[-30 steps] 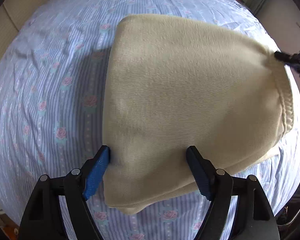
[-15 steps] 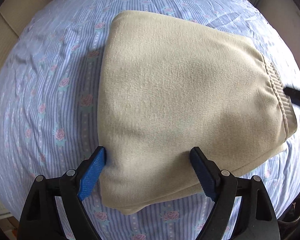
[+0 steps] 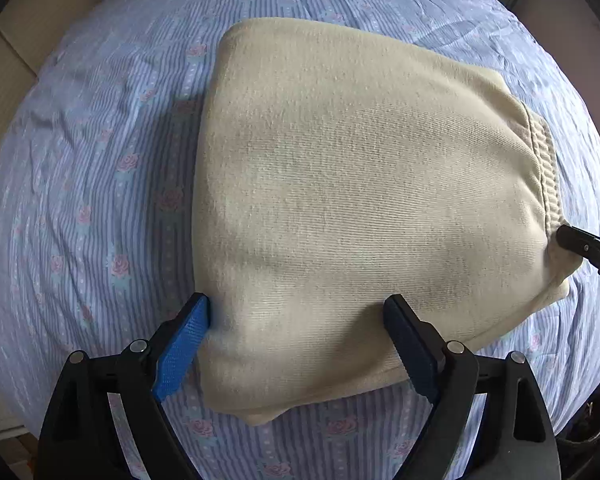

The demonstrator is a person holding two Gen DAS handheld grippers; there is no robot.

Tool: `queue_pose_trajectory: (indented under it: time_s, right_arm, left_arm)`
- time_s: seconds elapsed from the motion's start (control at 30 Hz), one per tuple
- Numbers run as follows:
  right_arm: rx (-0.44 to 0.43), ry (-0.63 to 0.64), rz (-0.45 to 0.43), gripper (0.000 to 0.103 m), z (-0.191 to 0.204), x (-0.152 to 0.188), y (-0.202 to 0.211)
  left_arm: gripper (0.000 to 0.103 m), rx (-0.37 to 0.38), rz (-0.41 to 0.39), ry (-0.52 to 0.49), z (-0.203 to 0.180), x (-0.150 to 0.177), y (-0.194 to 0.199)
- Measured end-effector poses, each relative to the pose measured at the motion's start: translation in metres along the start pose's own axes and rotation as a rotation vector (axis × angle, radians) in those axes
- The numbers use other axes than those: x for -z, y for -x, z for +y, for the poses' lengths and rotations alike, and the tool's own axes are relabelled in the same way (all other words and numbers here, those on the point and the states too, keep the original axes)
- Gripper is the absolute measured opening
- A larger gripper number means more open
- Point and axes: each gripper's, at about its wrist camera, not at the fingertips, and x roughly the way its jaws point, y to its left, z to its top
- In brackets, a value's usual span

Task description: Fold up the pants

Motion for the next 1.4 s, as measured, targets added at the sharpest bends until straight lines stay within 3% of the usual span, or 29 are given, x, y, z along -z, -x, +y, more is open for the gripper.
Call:
queue_pose_trajectory:
  time_s: [0.07, 0.1, 0.2, 0.27, 0.33, 0.43, 0.53, 0.63, 0.97, 1.17, 1.4]
  right_arm:
    - [-0.007, -0.007, 0.009, 0.012, -0.002, 0.005, -0.008]
    - [0.006, -0.013, 0.005, 0.017, -0.005, 0.005, -0.007]
    - [0.031, -0.062, -0.041, 0.057, -0.018, 0.009, 0.007]
    - [0.021, -0.092, -0.091, 0.070, -0.025, 0.018, 0.024]
    - [-0.040, -0.151, -0.118, 0.084, -0.035, 0.026, 0.035]
    - [-0.148, -0.242, -0.143, 0.092, -0.043, 0.039, 0.038]
    - [-0.231, -0.336, -0.143, 0.095, -0.047, 0.054, 0.021]
    - [-0.369, -0.460, -0.132, 0.095, -0.056, 0.075, 0.002]
    - [-0.554, -0.534, -0.197, 0.098, -0.055, 0.100, -0.036]
    - [-0.576, -0.574, -0.243, 0.103, -0.052, 0.088, -0.052]
    - [-0.495, -0.572, -0.259, 0.103, -0.034, 0.061, -0.062]
  left_arm:
    - [0.088, -0.004, 0.001, -0.010, -0.001, 0.001, 0.001]
    - [0.088, -0.006, 0.003, -0.009, 0.000, 0.001, 0.003]
    - [0.088, 0.012, -0.002, 0.022, 0.004, 0.004, 0.016]
    - [0.088, 0.012, -0.029, 0.039, 0.006, 0.008, 0.029]
    - [0.089, 0.007, -0.055, 0.041, 0.007, 0.012, 0.040]
    - [0.089, -0.008, -0.079, 0.036, 0.004, 0.018, 0.051]
    - [0.089, -0.018, -0.094, 0.014, -0.001, 0.024, 0.056]
    - [0.089, -0.027, -0.115, -0.008, -0.005, 0.026, 0.055]
    - [0.089, 0.036, -0.158, 0.010, -0.012, 0.022, 0.040]
    - [0.089, 0.058, -0.166, 0.032, -0.002, 0.018, 0.030]
    - [0.091, 0.095, -0.194, 0.081, 0.028, 0.009, 0.028]
